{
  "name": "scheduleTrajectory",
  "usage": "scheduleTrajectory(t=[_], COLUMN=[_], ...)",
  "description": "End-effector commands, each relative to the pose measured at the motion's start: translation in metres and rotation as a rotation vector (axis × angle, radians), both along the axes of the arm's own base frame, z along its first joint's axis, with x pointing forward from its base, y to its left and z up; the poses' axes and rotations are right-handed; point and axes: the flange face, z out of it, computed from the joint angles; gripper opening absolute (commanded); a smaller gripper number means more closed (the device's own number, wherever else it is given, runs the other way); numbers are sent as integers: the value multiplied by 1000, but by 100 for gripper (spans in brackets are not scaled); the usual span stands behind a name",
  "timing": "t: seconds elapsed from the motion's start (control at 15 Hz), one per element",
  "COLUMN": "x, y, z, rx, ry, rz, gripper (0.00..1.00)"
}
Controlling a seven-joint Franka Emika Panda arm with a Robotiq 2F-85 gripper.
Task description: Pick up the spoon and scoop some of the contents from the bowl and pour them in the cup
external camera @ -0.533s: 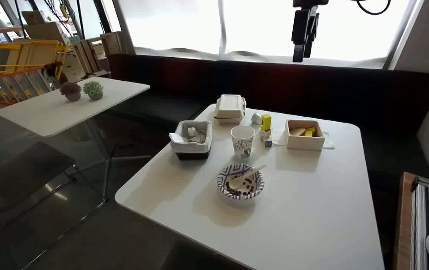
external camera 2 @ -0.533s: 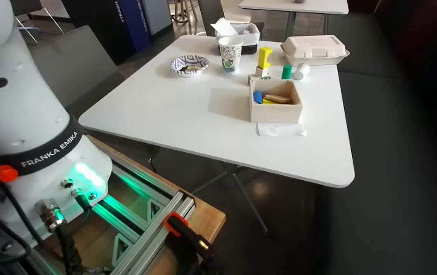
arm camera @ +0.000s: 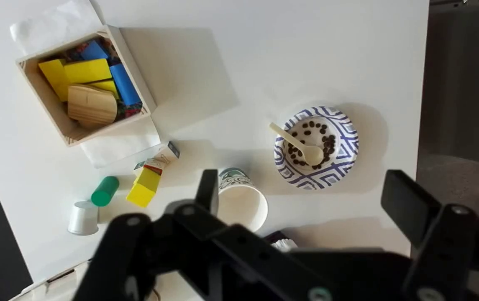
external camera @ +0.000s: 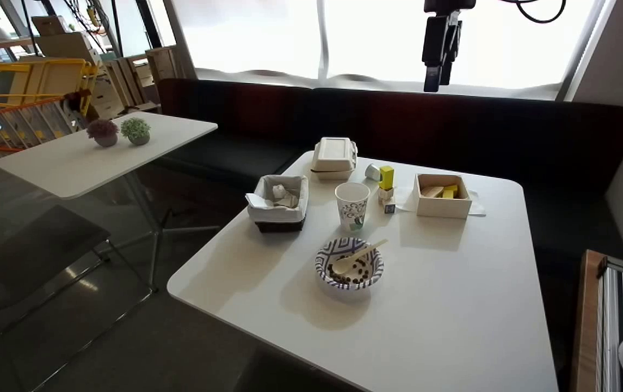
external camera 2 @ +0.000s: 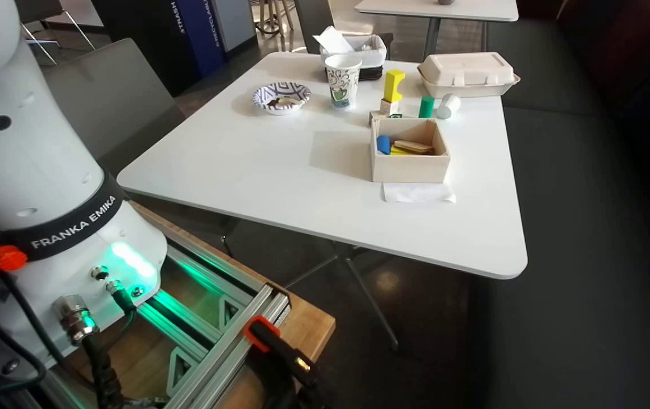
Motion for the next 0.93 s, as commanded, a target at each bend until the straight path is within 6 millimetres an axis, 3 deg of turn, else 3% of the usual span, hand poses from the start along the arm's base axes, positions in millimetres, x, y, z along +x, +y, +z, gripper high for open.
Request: scheduleTrajectory(t=[0.0,0.27,0.87], x=[11,25,59], y=[15,33,47], z=[-33,-90,-218], rx=[47,132,341], ry=[18,37,-84], rz=[13,19,-72], gripper=[100,100,100])
